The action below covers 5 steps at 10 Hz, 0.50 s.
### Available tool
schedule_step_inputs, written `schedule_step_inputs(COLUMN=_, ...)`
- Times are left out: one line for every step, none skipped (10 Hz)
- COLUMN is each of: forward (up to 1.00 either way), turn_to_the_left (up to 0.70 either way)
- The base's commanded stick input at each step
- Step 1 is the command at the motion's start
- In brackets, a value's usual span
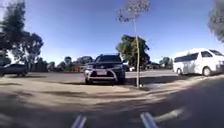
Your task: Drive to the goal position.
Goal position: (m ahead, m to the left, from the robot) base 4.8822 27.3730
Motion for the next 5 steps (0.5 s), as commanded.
schedule_step_inputs(forward=0.93, turn_to_the_left=0.36)
schedule_step_inputs(forward=0.93, turn_to_the_left=0.36)
schedule_step_inputs(forward=0.94, turn_to_the_left=0.36)
schedule_step_inputs(forward=0.93, turn_to_the_left=0.36)
schedule_step_inputs(forward=0.93, turn_to_the_left=0.36)
